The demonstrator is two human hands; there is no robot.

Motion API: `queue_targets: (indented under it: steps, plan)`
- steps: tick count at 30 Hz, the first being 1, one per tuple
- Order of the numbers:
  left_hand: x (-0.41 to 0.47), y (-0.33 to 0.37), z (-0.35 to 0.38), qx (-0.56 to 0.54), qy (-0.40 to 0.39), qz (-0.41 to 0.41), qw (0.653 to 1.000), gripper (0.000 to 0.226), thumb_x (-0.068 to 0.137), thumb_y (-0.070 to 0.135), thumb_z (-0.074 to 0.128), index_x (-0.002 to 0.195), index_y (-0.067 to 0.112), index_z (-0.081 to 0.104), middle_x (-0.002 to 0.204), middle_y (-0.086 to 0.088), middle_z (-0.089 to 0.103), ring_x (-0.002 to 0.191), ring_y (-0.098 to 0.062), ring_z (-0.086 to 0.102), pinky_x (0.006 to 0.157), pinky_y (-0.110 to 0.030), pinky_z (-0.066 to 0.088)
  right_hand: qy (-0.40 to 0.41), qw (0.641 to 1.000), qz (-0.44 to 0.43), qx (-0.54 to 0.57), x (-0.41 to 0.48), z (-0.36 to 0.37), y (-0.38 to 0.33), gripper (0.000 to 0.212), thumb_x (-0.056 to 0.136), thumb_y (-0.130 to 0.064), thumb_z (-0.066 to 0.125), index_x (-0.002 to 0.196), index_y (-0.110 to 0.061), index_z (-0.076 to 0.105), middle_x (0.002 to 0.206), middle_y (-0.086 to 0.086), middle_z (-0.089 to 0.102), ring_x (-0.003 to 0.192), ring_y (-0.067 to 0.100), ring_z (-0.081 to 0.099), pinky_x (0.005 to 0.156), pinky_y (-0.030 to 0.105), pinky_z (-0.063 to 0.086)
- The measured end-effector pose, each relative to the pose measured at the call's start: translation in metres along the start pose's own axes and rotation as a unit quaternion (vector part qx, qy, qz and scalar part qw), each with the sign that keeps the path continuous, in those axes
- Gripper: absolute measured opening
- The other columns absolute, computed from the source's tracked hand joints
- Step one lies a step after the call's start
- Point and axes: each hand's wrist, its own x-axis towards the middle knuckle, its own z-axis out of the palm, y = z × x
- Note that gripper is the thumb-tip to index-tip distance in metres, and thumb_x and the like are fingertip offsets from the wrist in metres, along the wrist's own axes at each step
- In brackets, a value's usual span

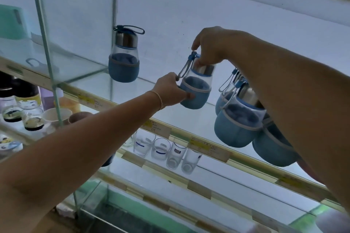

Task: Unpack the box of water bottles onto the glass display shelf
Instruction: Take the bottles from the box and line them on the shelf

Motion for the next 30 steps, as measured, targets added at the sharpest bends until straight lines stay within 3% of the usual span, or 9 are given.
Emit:
queue_targets:
  steps: [6, 10, 12, 22, 30]
  plan:
    - [-0.007, -0.002, -0.001, 0.025, 0.007, 0.035, 0.999, 0.084, 0.071, 0.041, 0.085, 0.136, 0.012, 0.041, 0.119, -0.01, 0.068, 0.103, -0.026, 0.065, 0.092, -0.043, 0.055, 0.002, 0.999, 0.021, 0.032, 0.0, 0.002, 0.01, 0.047, 0.084, -0.036, 0.076, 0.118, -0.004, 0.067, 0.107, 0.015, 0.07, 0.082, 0.029, 0.072, 0.083, 0.043, 0.06]
    - [-0.009, -0.003, 0.001, 0.04, 0.007, 0.06, 0.997, 0.085, 0.074, 0.04, 0.082, 0.141, 0.011, 0.037, 0.127, -0.013, 0.065, 0.107, -0.028, 0.065, 0.093, -0.044, 0.055, -0.005, 0.997, 0.025, 0.069, 0.001, 0.006, 0.024, 0.039, 0.083, -0.038, 0.078, 0.082, 0.0, 0.068, 0.085, 0.017, 0.071, 0.074, 0.03, 0.073, 0.078, 0.045, 0.061]
    - [-0.009, -0.003, 0.002, 0.047, 0.012, 0.066, 0.997, 0.085, 0.074, 0.042, 0.082, 0.141, 0.012, 0.038, 0.128, -0.013, 0.064, 0.107, -0.027, 0.065, 0.093, -0.042, 0.055, -0.001, 0.996, 0.025, 0.083, 0.0, 0.008, 0.03, 0.04, 0.084, -0.038, 0.078, 0.074, -0.002, 0.066, 0.077, 0.014, 0.069, 0.07, 0.029, 0.072, 0.076, 0.043, 0.062]
    - [-0.004, -0.006, 0.003, 0.065, 0.001, 0.076, 0.995, 0.085, 0.073, 0.046, 0.082, 0.139, 0.015, 0.038, 0.122, -0.012, 0.067, 0.103, -0.026, 0.066, 0.091, -0.043, 0.056, 0.014, 0.997, 0.015, 0.077, -0.003, 0.013, 0.029, 0.049, 0.083, -0.047, 0.075, 0.107, -0.004, 0.073, 0.098, 0.012, 0.073, 0.089, 0.028, 0.071, 0.081, 0.038, 0.058]
    - [0.0, -0.01, 0.008, 0.096, -0.013, 0.111, 0.989, 0.078, 0.081, 0.04, 0.076, 0.14, 0.013, 0.034, 0.126, -0.012, 0.065, 0.105, -0.026, 0.064, 0.082, -0.03, 0.051, 0.006, 0.998, 0.025, 0.058, 0.001, 0.011, 0.028, 0.047, 0.083, -0.051, 0.073, 0.103, -0.009, 0.077, 0.101, 0.01, 0.073, 0.093, 0.028, 0.069, 0.083, 0.038, 0.057]
